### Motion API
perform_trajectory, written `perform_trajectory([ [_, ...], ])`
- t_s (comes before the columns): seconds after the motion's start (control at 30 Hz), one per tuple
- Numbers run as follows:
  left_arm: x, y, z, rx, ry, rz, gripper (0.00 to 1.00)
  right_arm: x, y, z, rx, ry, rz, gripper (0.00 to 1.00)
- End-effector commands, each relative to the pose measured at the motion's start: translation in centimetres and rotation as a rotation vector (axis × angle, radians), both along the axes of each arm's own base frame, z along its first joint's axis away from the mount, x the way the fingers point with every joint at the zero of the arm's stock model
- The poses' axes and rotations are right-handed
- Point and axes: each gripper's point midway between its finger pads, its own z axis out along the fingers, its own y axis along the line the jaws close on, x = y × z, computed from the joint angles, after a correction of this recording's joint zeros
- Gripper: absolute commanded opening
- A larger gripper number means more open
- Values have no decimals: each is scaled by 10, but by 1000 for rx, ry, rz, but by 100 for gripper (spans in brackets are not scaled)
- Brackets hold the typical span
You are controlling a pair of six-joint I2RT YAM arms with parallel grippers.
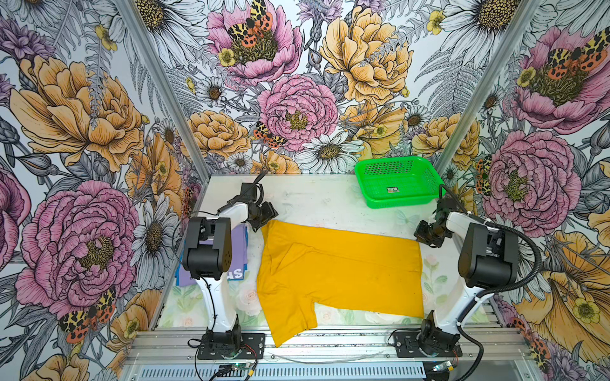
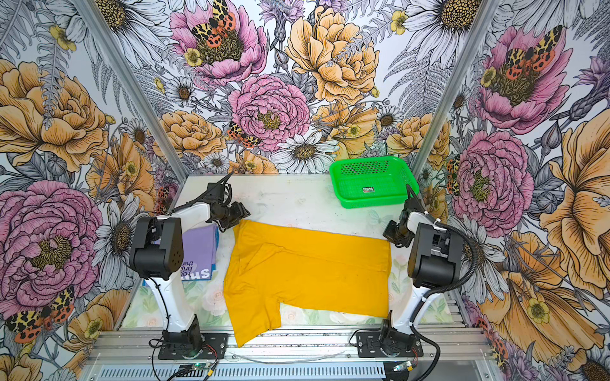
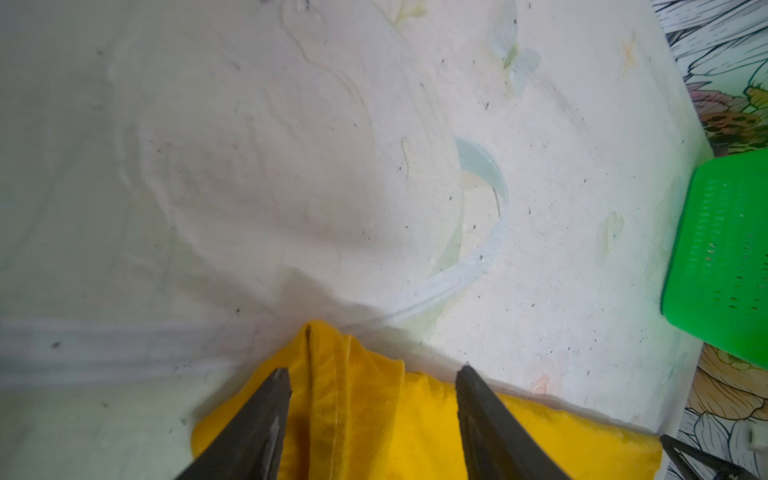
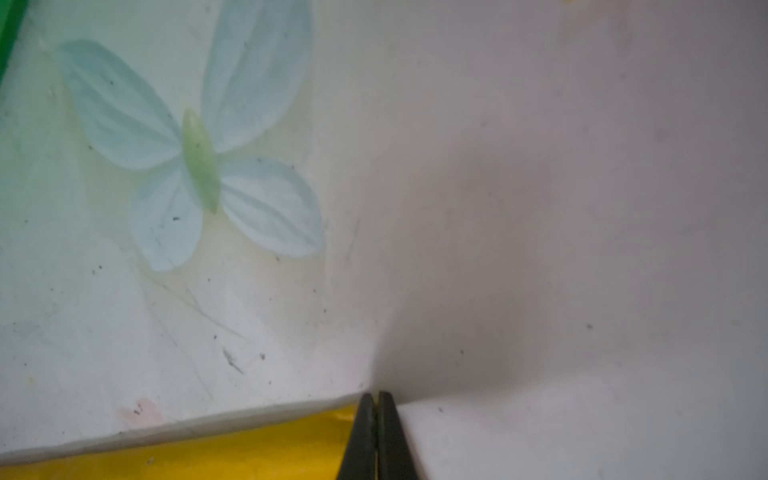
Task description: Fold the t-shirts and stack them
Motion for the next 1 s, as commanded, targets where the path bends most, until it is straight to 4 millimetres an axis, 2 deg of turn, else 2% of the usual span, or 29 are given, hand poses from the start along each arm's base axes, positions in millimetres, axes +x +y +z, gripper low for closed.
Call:
perform_trajectory([
  [0.0, -2, 0, 13, 15, -36, -31, 62, 30, -38, 15, -120, -51, -99, 0],
  [0.1, -2, 0, 13, 14, -37, -36, 62, 43, -56, 19, -170, -60, -135, 0],
  [0.2, 0, -7, 11, -11, -36, -66, 62, 52, -57, 14, -144, -62, -126, 0],
  [0.43, 10, -44, 6, -37, -48, -181, 57, 49, -53, -6, -118, -25, -118, 0],
  [0.6, 13, -52, 0, -30, -40, -191, 51, 46, -54, -7, -127, -16, -122, 0],
  [0.8, 6, -49, -10, 18, -6, -179, 29, 39, -49, -5, -135, -18, -114, 0],
  [0.87, 2, -49, -9, 29, 8, -184, 23, 37, -49, -3, -140, -27, -115, 0],
  [0.97, -1, -43, -2, 86, -7, -180, 16, 44, -50, 5, -139, -58, -118, 0],
])
